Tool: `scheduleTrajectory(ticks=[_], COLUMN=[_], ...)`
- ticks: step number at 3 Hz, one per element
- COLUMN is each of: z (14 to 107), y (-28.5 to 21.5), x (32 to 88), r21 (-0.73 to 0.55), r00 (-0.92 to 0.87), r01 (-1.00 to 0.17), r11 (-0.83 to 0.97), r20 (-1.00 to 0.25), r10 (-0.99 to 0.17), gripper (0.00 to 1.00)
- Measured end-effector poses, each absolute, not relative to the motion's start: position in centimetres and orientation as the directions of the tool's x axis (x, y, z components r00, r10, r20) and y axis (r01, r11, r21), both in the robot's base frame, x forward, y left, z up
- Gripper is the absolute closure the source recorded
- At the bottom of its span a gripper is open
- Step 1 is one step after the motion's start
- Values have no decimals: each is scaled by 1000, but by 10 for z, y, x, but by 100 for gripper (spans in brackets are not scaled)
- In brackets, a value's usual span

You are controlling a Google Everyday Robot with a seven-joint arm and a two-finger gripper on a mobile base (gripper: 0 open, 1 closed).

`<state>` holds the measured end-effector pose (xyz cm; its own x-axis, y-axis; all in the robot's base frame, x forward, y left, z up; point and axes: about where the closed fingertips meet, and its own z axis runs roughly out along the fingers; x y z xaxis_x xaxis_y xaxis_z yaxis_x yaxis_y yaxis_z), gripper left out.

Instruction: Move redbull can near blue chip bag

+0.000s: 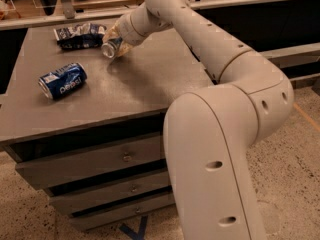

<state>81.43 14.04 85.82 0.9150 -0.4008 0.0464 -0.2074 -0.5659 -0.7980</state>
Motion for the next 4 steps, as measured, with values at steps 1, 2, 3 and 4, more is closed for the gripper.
scheduleTrajectory(ticks=[1,2,3,4], z=[851,845,844,842], y=[144,146,146,145], x=[811,809,808,807], r21=[-783,-765,-764,-753], r00=[925,932,933,933], r01=[-200,-198,-199,-207], r11=[-588,-612,-614,-624], r20=[48,45,45,40], r10=[-378,-359,-357,-358], gripper=[83,61,36,13])
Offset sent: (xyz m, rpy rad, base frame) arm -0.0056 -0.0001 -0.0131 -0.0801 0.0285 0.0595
